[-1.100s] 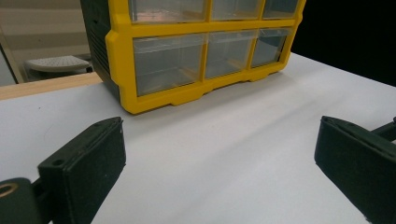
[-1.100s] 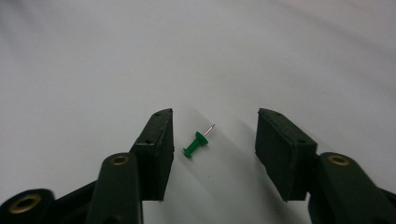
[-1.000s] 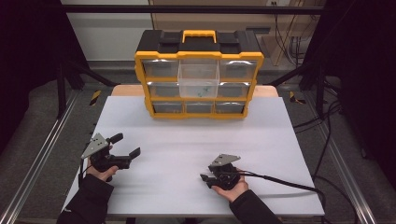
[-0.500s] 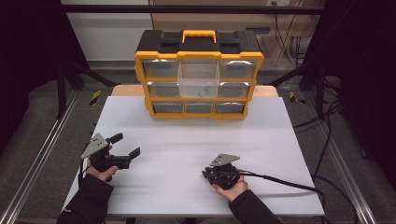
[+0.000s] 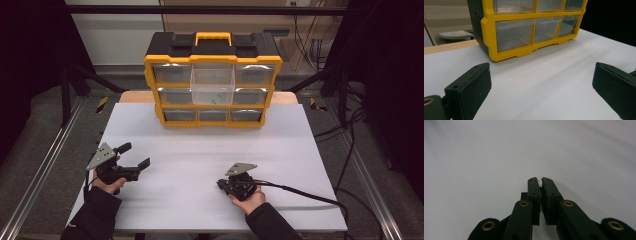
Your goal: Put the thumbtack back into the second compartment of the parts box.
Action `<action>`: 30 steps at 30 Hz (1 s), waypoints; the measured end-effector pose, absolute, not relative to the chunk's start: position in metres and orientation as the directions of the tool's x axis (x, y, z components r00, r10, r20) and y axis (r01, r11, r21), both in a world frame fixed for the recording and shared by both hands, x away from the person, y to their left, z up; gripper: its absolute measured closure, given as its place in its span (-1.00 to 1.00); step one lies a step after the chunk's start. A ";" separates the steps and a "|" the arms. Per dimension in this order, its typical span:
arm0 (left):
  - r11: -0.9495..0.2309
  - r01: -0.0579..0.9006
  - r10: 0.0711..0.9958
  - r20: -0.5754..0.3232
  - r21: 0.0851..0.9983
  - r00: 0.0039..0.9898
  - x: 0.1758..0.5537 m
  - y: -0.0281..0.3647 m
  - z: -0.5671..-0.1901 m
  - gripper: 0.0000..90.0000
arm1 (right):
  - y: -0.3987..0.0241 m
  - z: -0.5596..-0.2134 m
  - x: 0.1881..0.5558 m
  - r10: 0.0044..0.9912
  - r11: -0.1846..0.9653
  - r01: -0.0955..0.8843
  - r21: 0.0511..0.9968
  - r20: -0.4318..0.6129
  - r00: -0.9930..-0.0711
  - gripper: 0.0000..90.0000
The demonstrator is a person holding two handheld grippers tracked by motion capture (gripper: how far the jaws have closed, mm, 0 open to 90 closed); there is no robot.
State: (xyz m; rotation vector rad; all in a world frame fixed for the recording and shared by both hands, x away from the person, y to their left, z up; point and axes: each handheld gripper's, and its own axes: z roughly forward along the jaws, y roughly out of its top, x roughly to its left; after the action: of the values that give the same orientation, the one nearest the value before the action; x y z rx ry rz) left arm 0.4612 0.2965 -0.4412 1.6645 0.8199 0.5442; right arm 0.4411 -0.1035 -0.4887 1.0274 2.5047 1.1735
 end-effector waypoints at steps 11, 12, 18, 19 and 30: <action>-0.114 0.235 0.758 -0.068 0.965 0.649 0.461 0.296 -0.442 -0.96 | -0.119 -0.454 0.442 0.656 0.369 0.459 0.808 0.124 -0.745 0.90; -0.118 0.234 0.758 -0.065 0.965 0.650 0.461 0.296 -0.441 -0.96 | -0.121 -0.449 0.442 0.657 0.358 0.456 0.815 0.128 -0.743 0.90; -0.119 0.233 0.757 -0.064 0.965 0.650 0.461 0.296 -0.441 -0.96 | -0.135 -0.424 0.445 0.656 0.301 0.423 0.855 0.136 -0.743 0.90; -0.119 0.233 0.757 -0.064 0.965 0.650 0.461 0.296 -0.441 -0.96 | -0.137 -0.420 0.446 0.652 0.293 0.415 0.861 0.137 -0.746 0.90; -0.117 0.232 0.757 -0.064 0.966 0.651 0.461 0.295 -0.441 -0.96 | -0.143 -0.367 0.453 0.644 0.253 0.333 0.908 0.099 -0.759 0.90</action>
State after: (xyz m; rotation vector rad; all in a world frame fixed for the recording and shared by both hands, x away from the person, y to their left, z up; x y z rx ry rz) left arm 0.4609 0.2953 -0.4413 1.6709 0.8179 0.5449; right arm 0.4530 -0.1429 -0.3674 0.9034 2.2368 1.5076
